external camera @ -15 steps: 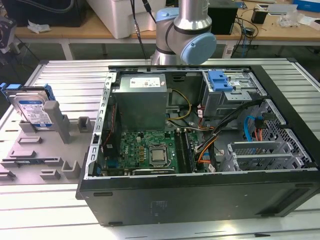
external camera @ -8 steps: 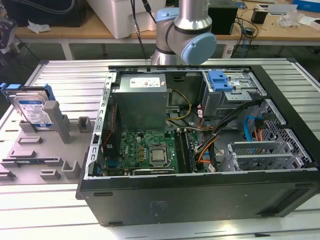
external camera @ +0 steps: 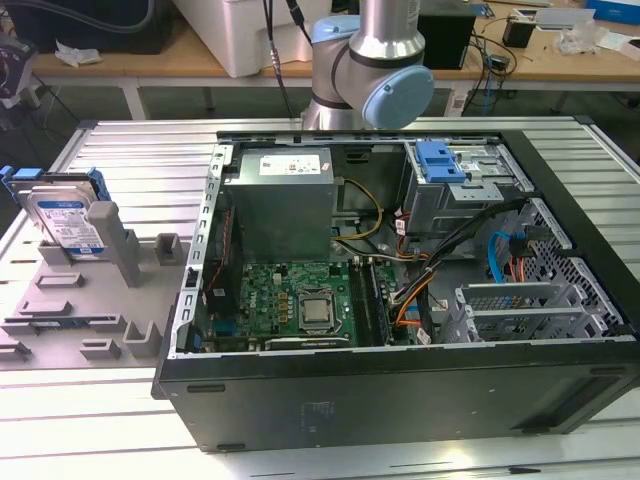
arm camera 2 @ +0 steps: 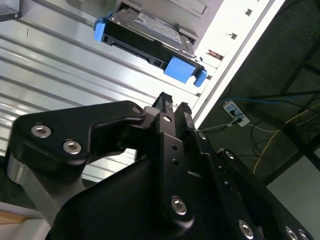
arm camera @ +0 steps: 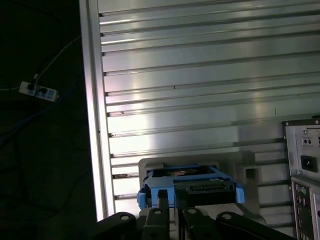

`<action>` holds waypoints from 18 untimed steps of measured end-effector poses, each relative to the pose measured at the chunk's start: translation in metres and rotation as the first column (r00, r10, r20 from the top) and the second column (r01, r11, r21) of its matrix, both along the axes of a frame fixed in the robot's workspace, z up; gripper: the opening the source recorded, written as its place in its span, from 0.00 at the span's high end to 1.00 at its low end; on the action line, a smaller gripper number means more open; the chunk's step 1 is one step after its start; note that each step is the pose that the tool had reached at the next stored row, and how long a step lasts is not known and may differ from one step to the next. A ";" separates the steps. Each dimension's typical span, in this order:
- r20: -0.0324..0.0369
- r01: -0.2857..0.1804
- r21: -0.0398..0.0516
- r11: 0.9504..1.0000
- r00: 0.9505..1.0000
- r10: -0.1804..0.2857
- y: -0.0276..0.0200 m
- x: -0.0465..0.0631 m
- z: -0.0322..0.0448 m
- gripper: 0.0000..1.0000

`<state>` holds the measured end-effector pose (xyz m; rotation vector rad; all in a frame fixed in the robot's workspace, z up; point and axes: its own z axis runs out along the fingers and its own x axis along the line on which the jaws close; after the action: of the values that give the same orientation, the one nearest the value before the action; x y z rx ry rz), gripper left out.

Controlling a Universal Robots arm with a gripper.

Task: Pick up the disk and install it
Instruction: 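Pick up the disk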

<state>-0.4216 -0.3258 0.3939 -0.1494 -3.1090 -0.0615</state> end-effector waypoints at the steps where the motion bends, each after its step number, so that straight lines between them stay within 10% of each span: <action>1: -0.001 0.000 0.000 1.000 1.000 0.000 0.0000 0.000 0.0000 0.71; 10: -0.009 -0.009 -0.001 1.000 1.000 0.009 0.0000 0.001 0.0000 0.52; 14: -0.010 -0.114 -0.001 0.993 0.993 0.114 0.0000 0.001 0.0000 0.52; 18: -0.010 -0.269 -0.002 0.963 0.963 0.269 0.0000 0.001 0.0000 0.52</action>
<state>-0.4210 -0.3258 0.3939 0.2726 -3.0866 -0.0483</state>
